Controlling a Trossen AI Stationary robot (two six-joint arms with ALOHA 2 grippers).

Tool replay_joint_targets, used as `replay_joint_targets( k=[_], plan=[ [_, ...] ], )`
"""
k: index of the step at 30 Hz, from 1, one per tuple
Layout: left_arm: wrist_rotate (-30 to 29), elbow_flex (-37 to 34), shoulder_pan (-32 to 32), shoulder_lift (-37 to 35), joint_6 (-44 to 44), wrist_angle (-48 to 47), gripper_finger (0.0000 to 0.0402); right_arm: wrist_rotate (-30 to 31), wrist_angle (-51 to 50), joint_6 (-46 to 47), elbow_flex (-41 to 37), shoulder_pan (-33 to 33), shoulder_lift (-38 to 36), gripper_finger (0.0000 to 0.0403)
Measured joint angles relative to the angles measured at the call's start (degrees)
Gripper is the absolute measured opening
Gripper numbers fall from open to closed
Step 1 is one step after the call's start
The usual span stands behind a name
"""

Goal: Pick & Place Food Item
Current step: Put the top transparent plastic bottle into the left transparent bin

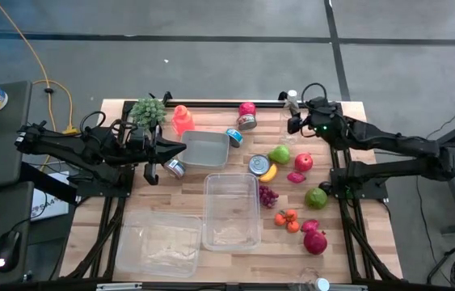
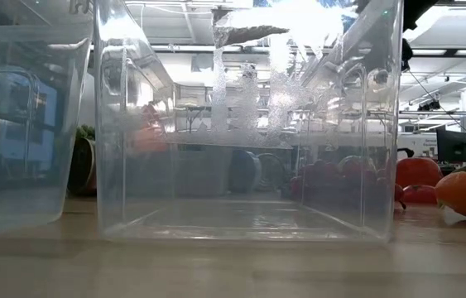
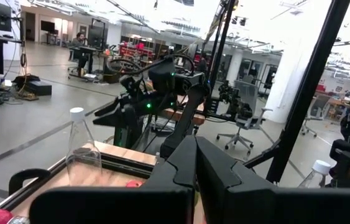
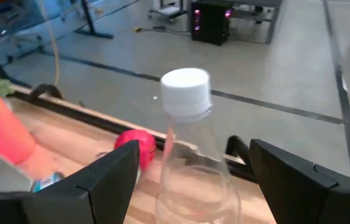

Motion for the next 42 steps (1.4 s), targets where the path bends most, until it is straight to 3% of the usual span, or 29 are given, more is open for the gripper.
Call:
replay_joint_targets(
  k=[11,21,27,36,42],
  plan=[
    [-0.04,0.00,0.00,-0.08,3.84,-0.09,0.0001,-7.13,9.20,-6.62,0.05,-0.29,-0.38,0.0295],
    [-0.33,0.00,0.00,-0.13,3.98,-0.09,0.0001,-9.61,6.06,-5.52,0.03,-2.93,3.58,0.0295],
    [-0.33,0.00,0.00,-0.11,3.96,-0.09,0.0001,-16.13,6.19,-2.58,0.03,-4.45,7.52,0.0295],
    [-0.31,0.00,0.00,-0.13,3.45,-0.16,0.0001,-34.34,5.83,-2.59,3.49,-9.90,7.88,0.0295],
    [-0.28,0.00,0.07,-0.03,2.45,-0.16,0.0001,-41.80,-10.06,-6.23,16.37,-13.04,14.76,0.0295]
  ],
)
